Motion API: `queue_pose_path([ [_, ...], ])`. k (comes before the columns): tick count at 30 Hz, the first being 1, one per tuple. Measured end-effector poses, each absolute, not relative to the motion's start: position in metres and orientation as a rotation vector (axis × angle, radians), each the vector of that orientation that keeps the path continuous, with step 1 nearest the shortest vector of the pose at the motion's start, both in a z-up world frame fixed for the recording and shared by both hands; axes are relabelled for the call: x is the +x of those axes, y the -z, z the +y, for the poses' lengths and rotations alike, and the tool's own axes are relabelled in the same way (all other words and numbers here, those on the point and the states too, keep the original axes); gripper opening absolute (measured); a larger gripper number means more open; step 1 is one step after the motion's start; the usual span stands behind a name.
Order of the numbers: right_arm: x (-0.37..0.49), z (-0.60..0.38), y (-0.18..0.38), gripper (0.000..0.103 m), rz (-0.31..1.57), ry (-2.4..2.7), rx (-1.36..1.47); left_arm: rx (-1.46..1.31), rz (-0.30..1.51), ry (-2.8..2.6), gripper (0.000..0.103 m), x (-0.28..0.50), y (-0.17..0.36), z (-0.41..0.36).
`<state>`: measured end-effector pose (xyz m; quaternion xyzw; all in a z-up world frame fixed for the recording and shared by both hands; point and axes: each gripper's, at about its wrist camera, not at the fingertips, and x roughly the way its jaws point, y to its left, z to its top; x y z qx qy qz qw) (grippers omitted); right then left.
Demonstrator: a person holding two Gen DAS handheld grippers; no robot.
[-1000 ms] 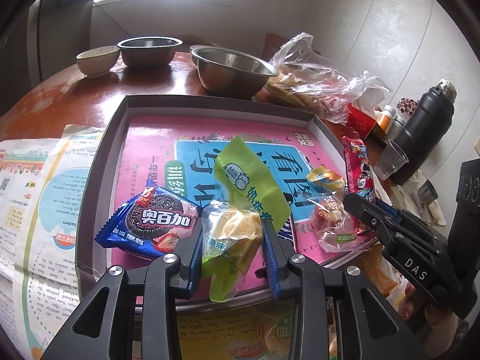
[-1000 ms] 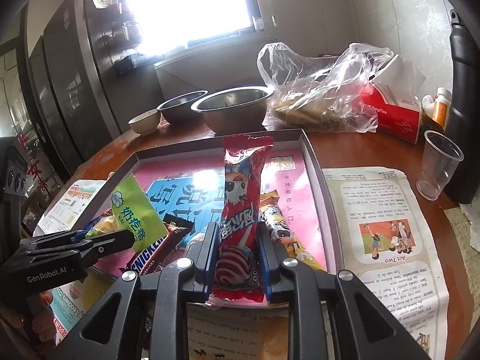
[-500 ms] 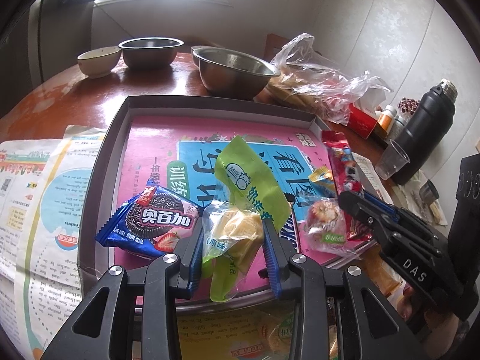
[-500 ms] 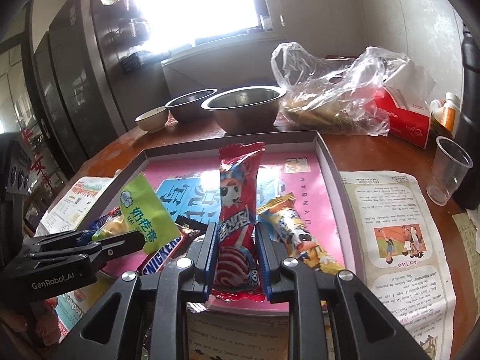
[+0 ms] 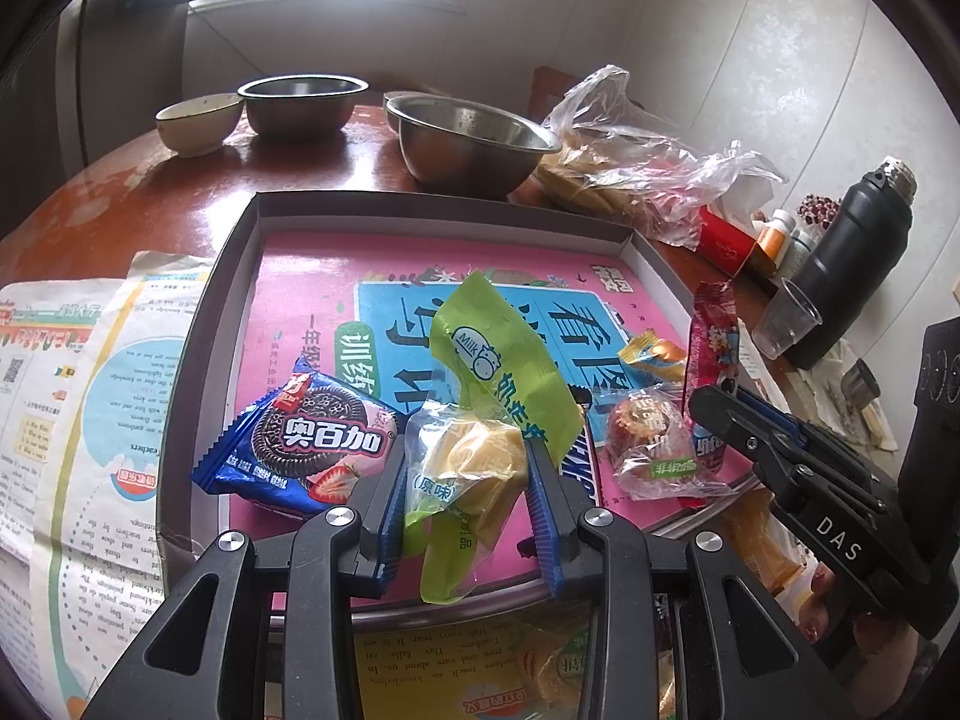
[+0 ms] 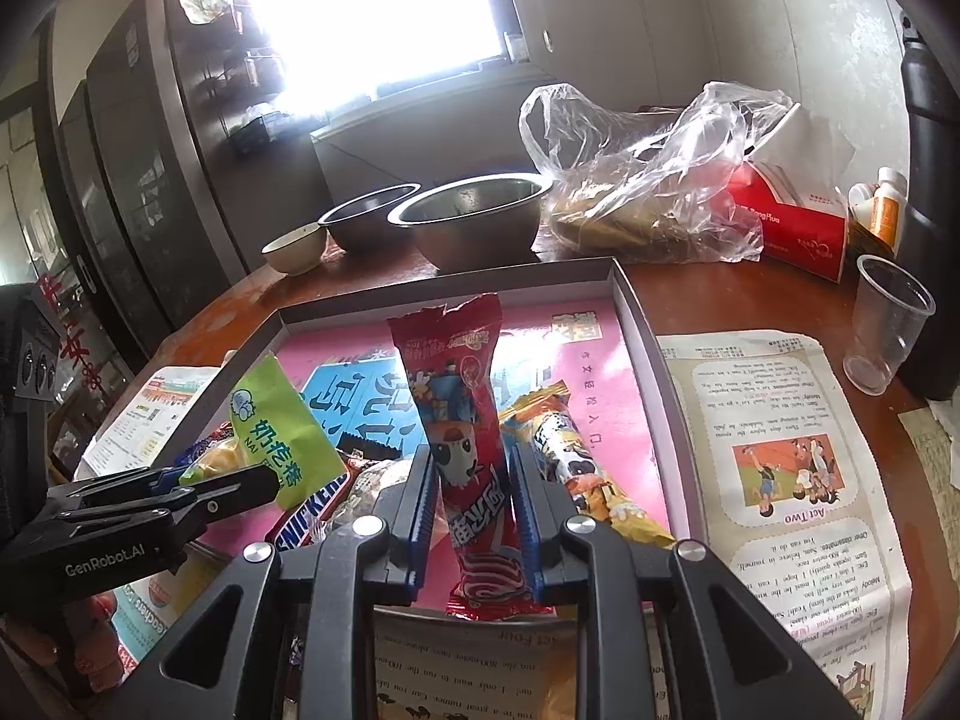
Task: Organize snacks
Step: 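Carry the green packet with the left tool and the red packet with the right tool into the tray, then open the left tool to release the green packet while the right tool releases the red packet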
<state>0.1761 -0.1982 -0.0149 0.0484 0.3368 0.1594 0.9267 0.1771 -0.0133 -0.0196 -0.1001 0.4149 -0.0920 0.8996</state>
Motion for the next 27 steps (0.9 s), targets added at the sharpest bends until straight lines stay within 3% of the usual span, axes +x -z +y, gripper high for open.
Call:
queue_pose_path([
  [27,0.163,-0.205,0.013,0.026,0.695,-0.333,0.133,-0.206,0.868,0.193,0.049,0.173,0.017,-0.014],
])
